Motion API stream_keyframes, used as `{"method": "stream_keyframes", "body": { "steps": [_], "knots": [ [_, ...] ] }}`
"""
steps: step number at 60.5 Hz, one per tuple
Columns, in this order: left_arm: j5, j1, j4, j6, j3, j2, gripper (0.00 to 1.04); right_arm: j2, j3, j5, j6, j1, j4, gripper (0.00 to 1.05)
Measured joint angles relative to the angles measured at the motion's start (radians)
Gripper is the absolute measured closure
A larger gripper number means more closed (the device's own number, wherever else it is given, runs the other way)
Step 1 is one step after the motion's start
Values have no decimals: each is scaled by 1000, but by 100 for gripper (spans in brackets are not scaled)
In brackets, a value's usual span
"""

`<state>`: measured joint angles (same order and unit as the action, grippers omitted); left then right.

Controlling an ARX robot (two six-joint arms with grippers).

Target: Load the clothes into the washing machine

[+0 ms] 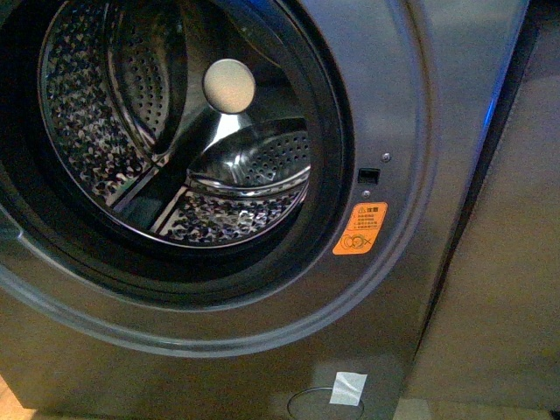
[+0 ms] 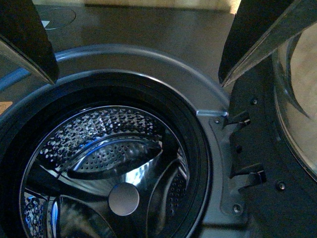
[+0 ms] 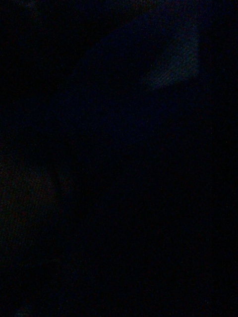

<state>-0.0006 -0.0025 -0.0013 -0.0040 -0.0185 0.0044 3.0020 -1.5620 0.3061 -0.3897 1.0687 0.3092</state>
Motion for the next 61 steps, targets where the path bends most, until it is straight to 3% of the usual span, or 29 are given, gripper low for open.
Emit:
{"method": "stream_keyframes", "body": {
  "steps": [11, 25, 44, 61],
  "knots": [
    [0, 0, 0, 0, 0, 0, 7, 6, 9, -2, 2, 0, 25, 10],
    [0, 0, 0, 0, 0, 0, 7, 3, 18, -17, 42, 5, 57, 43],
    [0, 0, 0, 0, 0, 0, 7, -119, 110, 90, 201, 22, 111, 86],
    [0, 0, 0, 0, 0, 0, 7, -507, 293, 274, 270, 92, 131, 91]
  ]
}}
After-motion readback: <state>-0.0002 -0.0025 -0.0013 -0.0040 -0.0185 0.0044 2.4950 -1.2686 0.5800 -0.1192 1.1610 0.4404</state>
